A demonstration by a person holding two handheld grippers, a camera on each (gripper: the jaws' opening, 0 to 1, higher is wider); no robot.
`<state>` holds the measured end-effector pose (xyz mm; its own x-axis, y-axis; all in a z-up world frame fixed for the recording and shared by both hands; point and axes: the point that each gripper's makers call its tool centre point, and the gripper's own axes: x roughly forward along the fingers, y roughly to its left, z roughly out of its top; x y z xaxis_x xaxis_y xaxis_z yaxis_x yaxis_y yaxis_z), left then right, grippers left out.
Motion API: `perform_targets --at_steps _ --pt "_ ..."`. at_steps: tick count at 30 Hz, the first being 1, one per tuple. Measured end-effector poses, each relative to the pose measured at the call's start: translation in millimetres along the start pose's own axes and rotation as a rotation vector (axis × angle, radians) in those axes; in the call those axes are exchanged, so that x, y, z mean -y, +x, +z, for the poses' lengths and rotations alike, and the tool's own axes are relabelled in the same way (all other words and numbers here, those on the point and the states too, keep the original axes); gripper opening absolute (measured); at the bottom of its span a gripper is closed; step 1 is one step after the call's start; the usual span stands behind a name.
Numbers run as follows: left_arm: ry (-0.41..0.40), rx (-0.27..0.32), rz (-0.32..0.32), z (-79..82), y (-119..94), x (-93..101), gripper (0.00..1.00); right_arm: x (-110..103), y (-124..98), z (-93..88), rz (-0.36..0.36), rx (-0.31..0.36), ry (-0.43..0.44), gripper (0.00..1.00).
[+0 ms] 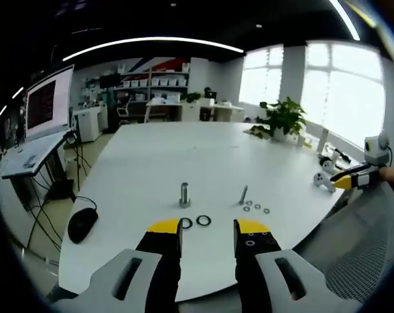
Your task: Place the washer onto the threaded stud by aligning its center hole with the stud, sliding it down to the base, and recovering from edge contact or off-axis alignment until the washer reaches the visible bottom stop.
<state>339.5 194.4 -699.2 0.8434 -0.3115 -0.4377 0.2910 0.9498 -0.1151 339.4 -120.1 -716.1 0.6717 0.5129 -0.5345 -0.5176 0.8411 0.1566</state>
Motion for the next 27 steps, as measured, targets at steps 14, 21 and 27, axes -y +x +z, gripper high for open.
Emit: perform_targets --at_steps 14,21,27 --pt "0.0 0.011 0.001 1.6 -0.9 0.0 0.29 -0.1 0.0 -2.3 0.0 -0.013 0.001 0.25" --pt "0.0 0.014 0.003 2.0 -1.2 -0.4 0.29 -0.2 0.2 -2.7 0.001 -0.015 0.0 0.25" --pt "0.0 0.016 0.005 2.2 -1.4 -0.6 0.3 -0.1 -0.1 -2.6 0.001 -0.013 0.001 0.25"
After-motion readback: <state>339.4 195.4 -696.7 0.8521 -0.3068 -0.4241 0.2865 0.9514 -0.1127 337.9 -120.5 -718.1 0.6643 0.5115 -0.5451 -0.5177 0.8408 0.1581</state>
